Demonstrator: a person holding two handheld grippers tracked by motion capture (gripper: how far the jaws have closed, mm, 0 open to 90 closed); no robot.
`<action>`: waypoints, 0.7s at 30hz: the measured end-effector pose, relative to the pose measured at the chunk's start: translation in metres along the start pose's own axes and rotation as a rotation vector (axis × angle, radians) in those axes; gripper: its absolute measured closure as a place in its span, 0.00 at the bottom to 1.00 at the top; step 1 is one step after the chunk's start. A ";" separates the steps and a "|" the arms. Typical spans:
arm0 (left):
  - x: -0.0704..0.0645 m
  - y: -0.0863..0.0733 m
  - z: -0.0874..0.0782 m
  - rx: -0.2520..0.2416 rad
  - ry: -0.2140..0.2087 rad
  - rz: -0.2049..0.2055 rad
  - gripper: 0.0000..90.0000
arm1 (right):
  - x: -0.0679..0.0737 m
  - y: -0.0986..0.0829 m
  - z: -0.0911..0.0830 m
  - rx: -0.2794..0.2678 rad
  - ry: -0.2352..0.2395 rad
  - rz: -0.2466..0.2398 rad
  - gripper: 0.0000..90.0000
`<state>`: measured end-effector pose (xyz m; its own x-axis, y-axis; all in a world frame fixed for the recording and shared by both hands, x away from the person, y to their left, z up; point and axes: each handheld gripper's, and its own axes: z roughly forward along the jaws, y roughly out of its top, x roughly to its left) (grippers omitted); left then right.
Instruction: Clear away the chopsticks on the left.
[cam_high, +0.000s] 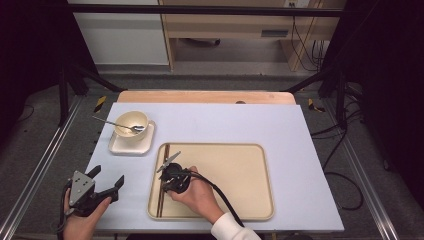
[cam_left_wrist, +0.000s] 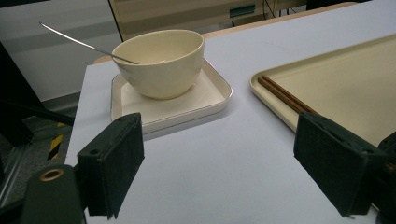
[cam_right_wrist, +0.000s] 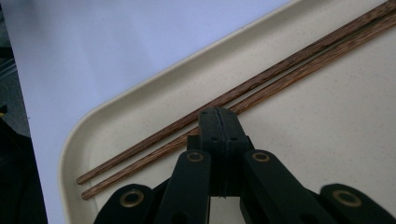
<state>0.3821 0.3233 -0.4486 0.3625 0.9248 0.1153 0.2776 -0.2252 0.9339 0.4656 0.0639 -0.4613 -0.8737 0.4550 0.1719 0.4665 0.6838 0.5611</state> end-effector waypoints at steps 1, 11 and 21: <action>0.000 0.000 0.000 -0.001 0.000 0.000 0.17 | 0.000 0.000 0.000 -0.003 0.000 0.003 1.00; 0.000 0.000 0.001 -0.003 0.001 0.001 0.17 | -0.003 -0.003 -0.010 -0.046 -0.020 -0.003 1.00; 0.000 0.000 0.002 0.004 0.000 0.011 0.17 | -0.017 -0.019 -0.028 -0.139 -0.106 0.004 1.00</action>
<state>0.3833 0.3226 -0.4491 0.3652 0.9225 0.1252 0.2773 -0.2362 0.9313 0.4676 0.0271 -0.4518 -0.8490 0.5203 0.0923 0.4400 0.5995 0.6685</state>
